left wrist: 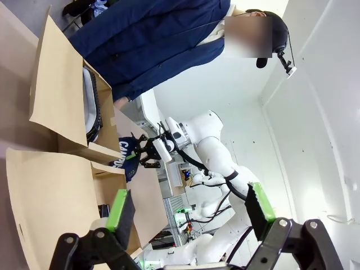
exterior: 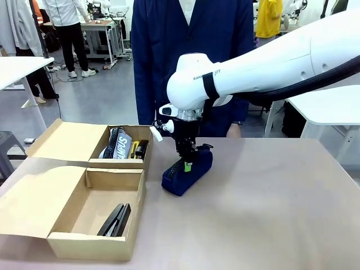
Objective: Place items inside the box.
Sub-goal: Pick up a Pencil pouch or Stapler and place it inside the Mailer Box closest to the robot.
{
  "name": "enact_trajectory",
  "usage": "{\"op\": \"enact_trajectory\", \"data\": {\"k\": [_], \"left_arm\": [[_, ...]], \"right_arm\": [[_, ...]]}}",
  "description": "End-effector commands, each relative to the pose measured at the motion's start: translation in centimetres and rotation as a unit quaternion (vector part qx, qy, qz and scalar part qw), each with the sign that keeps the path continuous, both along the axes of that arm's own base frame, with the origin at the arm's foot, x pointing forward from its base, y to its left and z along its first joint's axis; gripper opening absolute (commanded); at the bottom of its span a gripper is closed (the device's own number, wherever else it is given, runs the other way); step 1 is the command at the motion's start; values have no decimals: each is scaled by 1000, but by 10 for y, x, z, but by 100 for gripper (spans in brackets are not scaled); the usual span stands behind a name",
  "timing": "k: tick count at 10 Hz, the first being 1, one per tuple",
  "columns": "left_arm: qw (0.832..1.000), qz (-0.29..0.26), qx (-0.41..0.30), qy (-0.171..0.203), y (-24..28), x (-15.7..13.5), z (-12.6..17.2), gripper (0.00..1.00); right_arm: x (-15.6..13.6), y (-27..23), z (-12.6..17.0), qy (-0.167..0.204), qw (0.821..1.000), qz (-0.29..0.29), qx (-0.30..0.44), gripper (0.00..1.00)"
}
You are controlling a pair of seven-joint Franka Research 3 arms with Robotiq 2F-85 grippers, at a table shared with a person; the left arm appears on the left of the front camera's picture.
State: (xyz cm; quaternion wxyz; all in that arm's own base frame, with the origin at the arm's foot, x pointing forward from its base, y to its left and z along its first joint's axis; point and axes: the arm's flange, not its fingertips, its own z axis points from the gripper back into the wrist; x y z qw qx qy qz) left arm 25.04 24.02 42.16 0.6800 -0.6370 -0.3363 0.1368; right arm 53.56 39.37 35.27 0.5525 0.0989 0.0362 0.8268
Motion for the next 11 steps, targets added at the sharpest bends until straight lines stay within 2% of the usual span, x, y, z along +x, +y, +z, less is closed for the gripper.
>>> {"op": "enact_trajectory", "data": {"k": [1, 3, 5, 6, 8, 9, 11], "left_arm": [[1000, 3, -2, -14, -3, -1, 1, 100], [1000, 3, -2, -14, -3, -1, 1, 100], [1000, 3, -2, -14, -3, -1, 1, 100], [1000, 3, -2, -14, -3, -1, 1, 100], [1000, 3, -2, -14, -3, -1, 1, 100], [1000, 3, -2, -14, -3, -1, 1, 100], [1000, 3, -2, -14, -3, -1, 1, 100]], "right_arm": [[-4, -3, 7, -9, 1000, -14, -20, 0], [-6, -5, 10, -11, 999, -30, -23, 0], [-24, -8, 33, 4, 990, -139, -36, 0], [-44, -18, 58, 23, 979, -201, -33, 0], [-105, -61, 108, 88, 927, -363, -28, 0], [-141, -76, 121, 67, 883, -464, -33, 0], [-181, -77, 109, 67, 846, -527, -41, 0]]}}
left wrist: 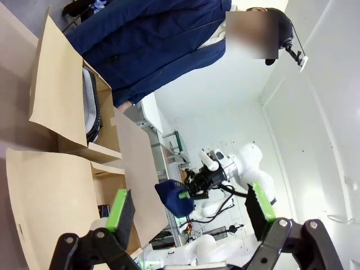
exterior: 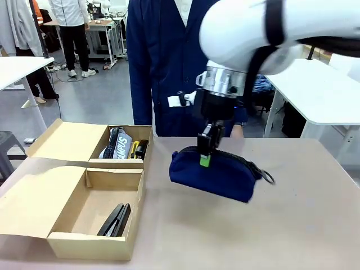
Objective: Place items inside the box.
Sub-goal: Pick up a Pencil pouch or Stapler and place it inside the Mailer Box closest to the robot.
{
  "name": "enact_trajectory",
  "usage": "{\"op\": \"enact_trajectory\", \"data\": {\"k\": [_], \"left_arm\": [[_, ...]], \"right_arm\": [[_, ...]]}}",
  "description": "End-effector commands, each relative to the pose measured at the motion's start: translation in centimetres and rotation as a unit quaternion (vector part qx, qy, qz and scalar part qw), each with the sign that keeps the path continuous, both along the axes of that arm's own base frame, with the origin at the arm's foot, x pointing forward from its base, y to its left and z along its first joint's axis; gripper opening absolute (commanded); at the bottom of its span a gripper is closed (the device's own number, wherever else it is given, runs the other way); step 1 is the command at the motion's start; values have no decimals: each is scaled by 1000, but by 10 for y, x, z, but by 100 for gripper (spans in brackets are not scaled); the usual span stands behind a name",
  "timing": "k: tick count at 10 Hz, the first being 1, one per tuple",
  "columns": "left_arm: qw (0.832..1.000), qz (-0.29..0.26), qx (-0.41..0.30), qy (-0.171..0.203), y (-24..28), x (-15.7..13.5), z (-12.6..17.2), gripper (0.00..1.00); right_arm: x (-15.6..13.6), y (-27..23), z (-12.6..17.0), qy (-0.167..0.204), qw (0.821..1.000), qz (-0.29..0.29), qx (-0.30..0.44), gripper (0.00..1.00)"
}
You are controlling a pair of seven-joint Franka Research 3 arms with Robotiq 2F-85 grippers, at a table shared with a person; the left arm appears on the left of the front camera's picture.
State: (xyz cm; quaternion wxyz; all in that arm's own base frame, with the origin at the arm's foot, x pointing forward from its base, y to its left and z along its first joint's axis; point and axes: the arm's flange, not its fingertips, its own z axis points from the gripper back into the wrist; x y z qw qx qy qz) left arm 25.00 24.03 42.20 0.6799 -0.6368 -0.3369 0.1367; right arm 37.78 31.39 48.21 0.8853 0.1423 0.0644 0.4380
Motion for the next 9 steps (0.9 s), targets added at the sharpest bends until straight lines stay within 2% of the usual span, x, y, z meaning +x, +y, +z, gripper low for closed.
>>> {"op": "enact_trajectory", "data": {"k": [1, 2, 3, 4, 5, 6, 7, 9], "left_arm": [[1000, 3, -2, -14, -3, -1, 1, 100], [1000, 3, -2, -14, -3, -1, 1, 100], [1000, 3, -2, -14, -3, -1, 1, 100], [1000, 3, -2, -14, -3, -1, 1, 100], [1000, 3, -2, -14, -3, -1, 1, 100], [1000, 3, -2, -14, -3, -1, 1, 100], [1000, 3, -2, -14, -3, -1, 1, 100], [1000, 3, -2, -14, -3, -1, 1, 100]], "right_arm": [[-25, -2, -30, -27, 998, -42, -24, 0], [0, 0, 0, 0, 1000, 0, 0, 0], [0, 0, 0, 0, 1000, 0, 0, 0], [-25, -7, -13, -10, 999, -30, -15, 10], [-20, 9, -14, -5, 997, -65, 30, 10], [-23, 34, 0, -11, 992, -122, 29, 10], [-32, 62, 17, -1, 987, -160, 14, 10], [-51, 99, 32, 56, 972, -229, -10, 10]]}}
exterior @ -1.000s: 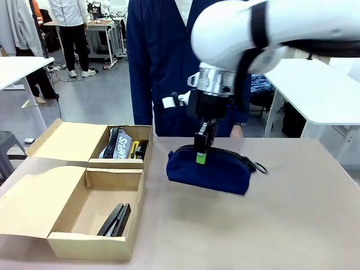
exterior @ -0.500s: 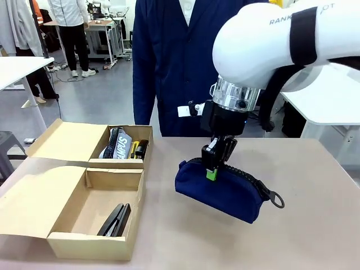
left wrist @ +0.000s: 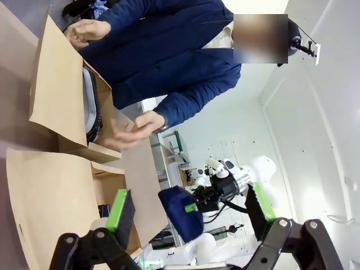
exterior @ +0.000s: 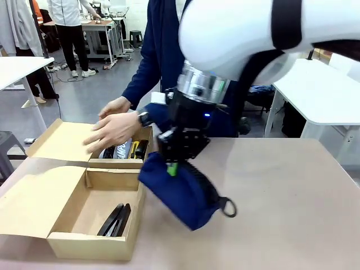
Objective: Place items inside the box.
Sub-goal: Pick up a Pencil pouch or Stapler and place it inside the Mailer Box closest to the robot.
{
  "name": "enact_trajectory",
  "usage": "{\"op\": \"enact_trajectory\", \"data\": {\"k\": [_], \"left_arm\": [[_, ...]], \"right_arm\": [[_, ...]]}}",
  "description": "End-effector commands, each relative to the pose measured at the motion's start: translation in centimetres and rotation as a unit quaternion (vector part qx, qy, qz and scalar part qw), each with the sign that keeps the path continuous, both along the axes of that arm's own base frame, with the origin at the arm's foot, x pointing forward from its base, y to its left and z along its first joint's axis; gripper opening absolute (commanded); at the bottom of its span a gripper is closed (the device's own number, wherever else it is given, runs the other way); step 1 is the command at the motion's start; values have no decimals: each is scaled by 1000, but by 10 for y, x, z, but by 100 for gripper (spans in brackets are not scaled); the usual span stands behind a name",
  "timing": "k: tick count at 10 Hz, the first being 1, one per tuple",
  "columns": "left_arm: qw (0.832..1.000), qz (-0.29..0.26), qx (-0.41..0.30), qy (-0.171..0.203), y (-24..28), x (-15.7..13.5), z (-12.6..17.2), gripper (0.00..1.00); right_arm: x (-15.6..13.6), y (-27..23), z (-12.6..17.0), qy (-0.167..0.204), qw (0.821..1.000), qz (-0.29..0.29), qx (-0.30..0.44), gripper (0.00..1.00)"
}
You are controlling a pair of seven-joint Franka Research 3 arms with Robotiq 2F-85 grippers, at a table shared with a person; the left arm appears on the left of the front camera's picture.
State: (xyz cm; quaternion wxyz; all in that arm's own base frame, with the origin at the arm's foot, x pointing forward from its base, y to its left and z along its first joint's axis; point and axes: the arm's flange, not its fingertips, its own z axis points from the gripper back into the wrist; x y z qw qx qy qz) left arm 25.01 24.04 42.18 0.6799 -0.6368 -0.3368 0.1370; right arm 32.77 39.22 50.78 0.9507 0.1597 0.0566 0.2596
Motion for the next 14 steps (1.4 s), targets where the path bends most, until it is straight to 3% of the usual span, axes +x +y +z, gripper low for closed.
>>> {"op": "enact_trajectory", "data": {"k": [1, 2, 3, 4, 6, 8, 10, 11, 12, 14], "left_arm": [[1000, 3, -2, -14, -3, -1, 1, 100], [1000, 3, -2, -14, -3, -1, 1, 100], [1000, 3, -2, -14, -3, -1, 1, 100], [1000, 3, -2, -14, -3, -1, 1, 100], [1000, 3, -2, -14, -3, -1, 1, 100], [1000, 3, -2, -14, -3, -1, 1, 100], [1000, 3, -2, -14, -3, -1, 1, 100], [1000, 3, -2, -14, -3, -1, 1, 100], [1000, 3, -2, -14, -3, -1, 1, 100], [1000, 3, -2, -14, -3, -1, 1, 100]], "right_arm": [[-9, 40, 10, 42, 995, -92, -2, 10], [-18, 62, 14, 38, 988, -153, -1, 10], [-25, 73, 14, 7, 985, -167, -32, 10], [-35, -6, 18, 16, 995, -100, -23, 10], [-38, -29, 18, 13, 990, -127, -53, 10], [-73, -117, 18, 16, 984, -169, -59, 10], [-96, -165, 2, 51, 956, -280, -74, 10], [-107, -185, -9, 73, 924, -368, -79, 10], [-116, -196, -18, 83, 908, -404, -75, 10], [-113, -199, -28, 54, 881, -465, -76, 10]]}}
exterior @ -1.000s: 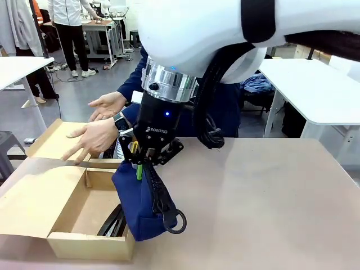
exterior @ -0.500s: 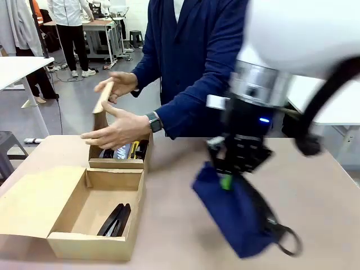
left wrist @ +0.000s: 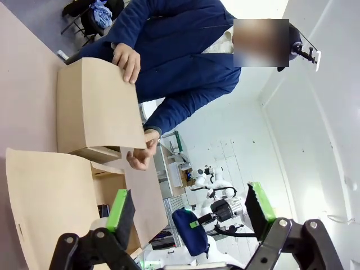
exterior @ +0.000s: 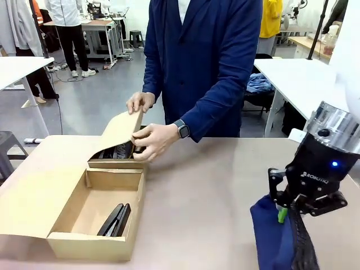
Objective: Place items inside the box.
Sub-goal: Pick up a Pencil pouch or Stapler and place it inside the Mailer Box closest to the robot.
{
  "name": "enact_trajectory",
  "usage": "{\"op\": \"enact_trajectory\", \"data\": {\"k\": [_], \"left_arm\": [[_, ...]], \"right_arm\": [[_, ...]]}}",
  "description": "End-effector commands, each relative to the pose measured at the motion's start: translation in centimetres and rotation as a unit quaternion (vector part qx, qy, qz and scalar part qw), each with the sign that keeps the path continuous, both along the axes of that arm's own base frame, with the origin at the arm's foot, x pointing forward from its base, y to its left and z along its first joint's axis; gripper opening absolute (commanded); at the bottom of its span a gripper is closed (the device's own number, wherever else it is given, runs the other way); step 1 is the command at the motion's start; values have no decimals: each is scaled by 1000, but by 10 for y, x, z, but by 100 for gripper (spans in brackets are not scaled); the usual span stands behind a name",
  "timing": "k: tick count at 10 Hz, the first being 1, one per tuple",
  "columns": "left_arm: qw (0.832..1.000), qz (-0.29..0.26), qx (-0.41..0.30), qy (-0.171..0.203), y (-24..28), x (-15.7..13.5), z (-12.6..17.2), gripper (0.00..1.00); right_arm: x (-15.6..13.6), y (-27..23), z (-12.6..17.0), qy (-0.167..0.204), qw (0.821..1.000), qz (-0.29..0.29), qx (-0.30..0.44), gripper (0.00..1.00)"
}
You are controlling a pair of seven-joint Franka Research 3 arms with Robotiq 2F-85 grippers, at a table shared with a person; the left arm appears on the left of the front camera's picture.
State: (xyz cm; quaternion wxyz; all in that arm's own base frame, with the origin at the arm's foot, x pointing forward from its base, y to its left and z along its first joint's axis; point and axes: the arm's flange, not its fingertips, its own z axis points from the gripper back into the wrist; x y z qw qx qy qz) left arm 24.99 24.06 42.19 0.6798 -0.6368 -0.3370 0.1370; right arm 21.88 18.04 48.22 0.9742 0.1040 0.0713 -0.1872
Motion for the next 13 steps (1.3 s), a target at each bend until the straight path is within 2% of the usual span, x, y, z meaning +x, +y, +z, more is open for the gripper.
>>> {"op": "enact_trajectory", "data": {"k": [1, 3, 4, 5, 7, 9, 10, 11, 13], "left_arm": [[1000, 3, -2, -14, -3, -1, 1, 100], [1000, 3, -2, -14, -3, -1, 1, 100], [1000, 3, -2, -14, -3, -1, 1, 100], [1000, 3, -2, -14, -3, -1, 1, 100], [1000, 3, -2, -14, -3, -1, 1, 100], [1000, 3, -2, -14, -3, -1, 1, 100], [1000, 3, -2, -14, -3, -1, 1, 100], [1000, 3, -2, -14, -3, -1, 1, 100], [1000, 3, -2, -14, -3, -1, 1, 100]], "right_arm": [[0, 2, -1, 6, 999, 39, 1, 10], [0, 2, -1, 6, 999, 39, 1, 10], [-1, 2, -1, 0, 1000, 7, -7, 10], [11, 16, 2, -22, 998, 60, -2, 10], [52, 73, 10, -69, 992, 108, -7, 10], [87, 120, 11, -91, 988, 125, -4, 10], [97, 134, 6, -84, 988, 132, 2, 10], [99, 135, 4, -72, 987, 143, 3, 10], [75, 100, 7, -70, 988, 138, -25, 10]]}}
